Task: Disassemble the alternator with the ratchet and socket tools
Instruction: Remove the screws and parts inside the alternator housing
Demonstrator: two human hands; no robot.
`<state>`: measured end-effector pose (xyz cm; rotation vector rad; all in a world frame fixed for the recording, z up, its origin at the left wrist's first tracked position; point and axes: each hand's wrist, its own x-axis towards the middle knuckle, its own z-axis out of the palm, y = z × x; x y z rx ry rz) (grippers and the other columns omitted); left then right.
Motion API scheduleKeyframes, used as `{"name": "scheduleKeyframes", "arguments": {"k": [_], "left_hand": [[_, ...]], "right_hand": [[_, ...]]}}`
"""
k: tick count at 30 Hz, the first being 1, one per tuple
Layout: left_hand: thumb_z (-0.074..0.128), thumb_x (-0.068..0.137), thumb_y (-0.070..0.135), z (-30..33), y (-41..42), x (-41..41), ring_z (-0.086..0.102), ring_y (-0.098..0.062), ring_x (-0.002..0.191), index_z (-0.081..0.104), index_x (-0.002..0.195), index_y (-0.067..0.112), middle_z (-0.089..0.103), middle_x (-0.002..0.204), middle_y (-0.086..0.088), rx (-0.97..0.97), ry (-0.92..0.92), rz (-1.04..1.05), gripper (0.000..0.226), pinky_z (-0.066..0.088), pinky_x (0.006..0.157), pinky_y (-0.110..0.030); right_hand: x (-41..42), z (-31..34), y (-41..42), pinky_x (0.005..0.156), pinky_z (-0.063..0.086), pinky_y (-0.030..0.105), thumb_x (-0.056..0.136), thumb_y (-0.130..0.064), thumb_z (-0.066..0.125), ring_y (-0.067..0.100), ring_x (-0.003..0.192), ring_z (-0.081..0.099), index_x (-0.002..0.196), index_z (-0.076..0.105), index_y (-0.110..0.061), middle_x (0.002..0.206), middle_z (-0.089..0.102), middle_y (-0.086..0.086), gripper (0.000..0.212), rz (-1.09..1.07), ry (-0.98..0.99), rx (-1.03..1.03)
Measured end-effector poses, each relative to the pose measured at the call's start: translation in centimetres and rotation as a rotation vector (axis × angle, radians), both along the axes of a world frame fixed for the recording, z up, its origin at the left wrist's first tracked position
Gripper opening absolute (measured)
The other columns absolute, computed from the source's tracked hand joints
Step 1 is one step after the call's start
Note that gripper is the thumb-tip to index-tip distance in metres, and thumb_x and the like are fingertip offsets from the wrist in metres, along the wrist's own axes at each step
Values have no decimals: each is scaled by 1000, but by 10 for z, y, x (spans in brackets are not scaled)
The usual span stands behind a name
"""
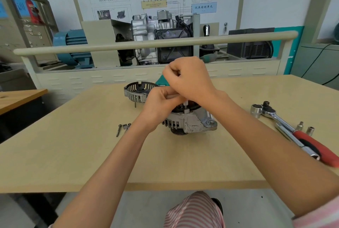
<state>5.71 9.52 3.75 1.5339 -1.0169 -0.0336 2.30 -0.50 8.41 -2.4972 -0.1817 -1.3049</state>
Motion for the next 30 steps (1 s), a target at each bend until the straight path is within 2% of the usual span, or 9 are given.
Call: {"name": "scheduleKeyframes", "arguments": {"k": [2,4,9,14,20,22,26,28,30], "left_hand": [[61,82,-8,-3,-4,0,52,8,44,64,46,20,58,42,16,-6,-12,78,46,36,49,-3],[58,81,-10,-5,-7,1,41,5,33,61,42,13,45,32,17,31,-21,111,46,27,40,-4],[57,89,2,-3,-2,4,62,7,65,66,72,21,69,64,17,63,-10,30,27,45,61,-8],[56,92,11,-1,1,7,68,-7,92,70,94,19,74,87,9,58,-8,-67,16,50,86,-18],[58,90,6,-7,0,8,67,0,83,70,95,16,72,78,15,-26,4,-46,16,48,77,-12],[57,90,7,-6,0,8,67,-1,83,70,99,11,72,78,13,-19,10,-44,16,48,78,-14],[59,89,5,-7,-1,7,68,-10,92,68,109,2,74,91,-4,-30,29,-37,21,49,87,-19],[60,89,7,-7,-2,6,66,-11,91,70,103,4,73,93,-13,-34,20,-35,17,48,86,-18],[61,89,8,-5,-2,4,67,-11,93,70,101,13,73,94,-7,-29,29,-36,16,49,86,-17]], "right_hand": [[1,1,7,57,25,29,88,-25,42,15,52,36,50,26,-18,49,28,-4,43,-352,52,-200],[1,2,11,57,25,31,91,-25,38,17,53,35,54,26,-15,53,27,-1,41,-563,75,-301],[-6,1,8,67,35,35,97,-23,32,24,72,54,84,58,-10,75,57,6,32,-368,-2,-306],[-10,-2,0,95,38,41,95,-7,37,20,97,58,115,57,-4,97,66,6,28,69,-1,143],[-1,-5,23,114,11,43,90,-25,45,24,138,18,145,16,-7,152,11,10,65,-180,0,792],[1,2,28,112,20,47,89,-28,46,29,134,25,146,10,-6,152,8,10,71,-123,82,1040],[-3,12,19,87,48,39,90,-20,45,25,102,53,124,36,-4,122,44,13,39,97,212,1271],[-6,17,14,62,48,28,91,-9,41,16,70,62,99,44,-7,93,57,10,9,257,268,1328],[-8,23,8,47,44,21,90,0,38,10,45,56,87,45,-5,73,58,6,9,353,332,1394]]}}
